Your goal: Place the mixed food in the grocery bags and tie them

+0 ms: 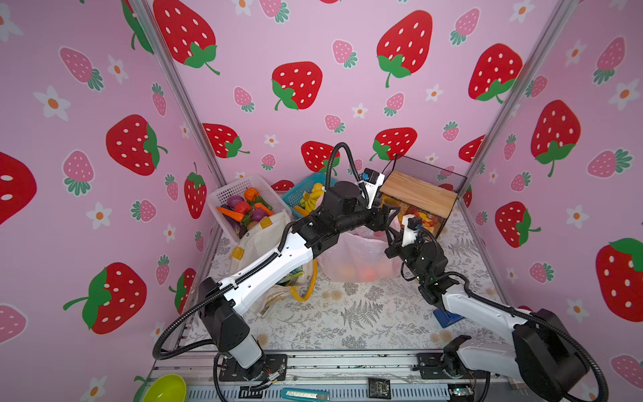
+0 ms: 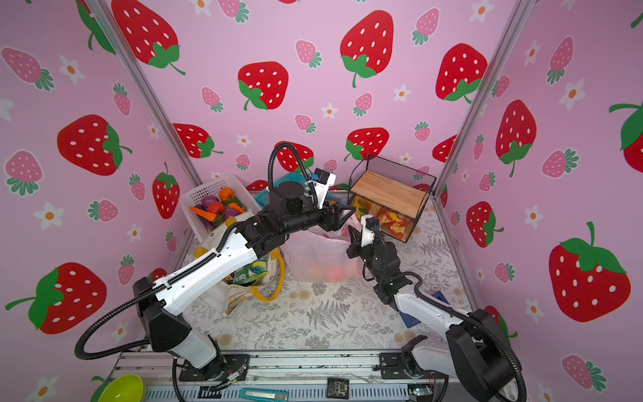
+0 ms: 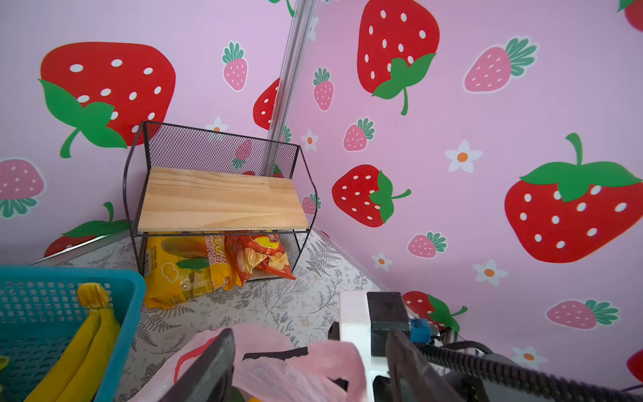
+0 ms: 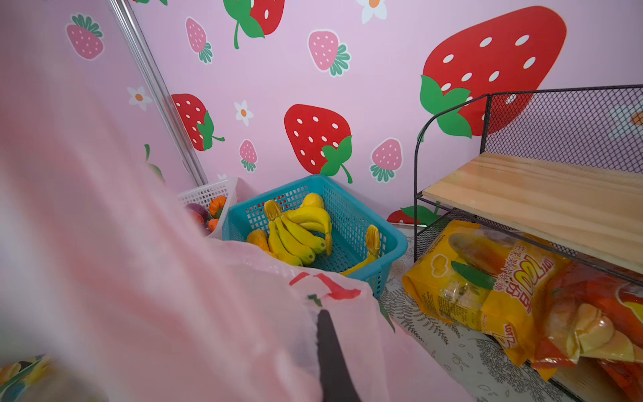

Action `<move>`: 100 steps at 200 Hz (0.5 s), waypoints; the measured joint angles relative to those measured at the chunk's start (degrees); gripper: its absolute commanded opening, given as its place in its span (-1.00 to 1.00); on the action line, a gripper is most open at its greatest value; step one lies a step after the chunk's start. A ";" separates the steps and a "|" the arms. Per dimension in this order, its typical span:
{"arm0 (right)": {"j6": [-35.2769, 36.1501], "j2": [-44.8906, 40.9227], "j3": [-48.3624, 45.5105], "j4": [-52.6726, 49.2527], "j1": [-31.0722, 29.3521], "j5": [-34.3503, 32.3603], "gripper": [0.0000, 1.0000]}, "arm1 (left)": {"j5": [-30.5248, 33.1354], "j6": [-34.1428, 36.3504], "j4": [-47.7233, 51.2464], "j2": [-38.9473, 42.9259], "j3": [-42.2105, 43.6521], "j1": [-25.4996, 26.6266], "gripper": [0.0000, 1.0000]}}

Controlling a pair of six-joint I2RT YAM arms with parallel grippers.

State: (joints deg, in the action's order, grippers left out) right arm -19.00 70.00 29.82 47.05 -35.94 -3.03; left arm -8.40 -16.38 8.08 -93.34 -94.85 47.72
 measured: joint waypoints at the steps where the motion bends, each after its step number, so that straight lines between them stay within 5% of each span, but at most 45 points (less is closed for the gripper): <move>1: -0.04 0.00 0.00 0.00 -0.04 -0.09 -0.93 | 0.20 -0.02 -0.02 0.00 0.07 0.09 0.49; 28: -0.68 0.02 -0.02 0.04 -0.83 -1.16 -0.94 | 4.15 -1.05 -0.15 -0.09 1.07 2.05 0.49; 52: -0.76 0.02 -0.31 0.15 -1.55 -2.32 -0.94 | 7.08 -1.88 -0.46 -0.61 1.09 2.71 0.24; 60: -0.76 0.02 -0.48 0.15 -1.86 -2.82 -0.94 | 7.89 -2.16 -0.63 -1.11 1.03 2.84 -0.02; 75: -0.83 0.04 -0.79 0.33 -2.32 -3.63 -0.91 | 8.92 -3.08 -0.70 -3.02 0.26 2.97 -0.89; 85: -0.83 0.04 -1.01 0.46 -2.47 -3.98 -0.68 | 8.94 -3.34 -0.72 -4.63 -0.39 3.04 -1.00; 100: 0.28 -0.11 -1.33 0.39 -2.38 -3.67 -0.06 | 7.04 -2.89 -0.72 -6.60 -1.03 2.80 -1.00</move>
State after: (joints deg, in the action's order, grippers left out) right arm -18.72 69.89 28.49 47.44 -38.33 -6.70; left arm -1.37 -19.27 7.35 -99.94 -95.88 50.52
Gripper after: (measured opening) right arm 0.249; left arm 0.046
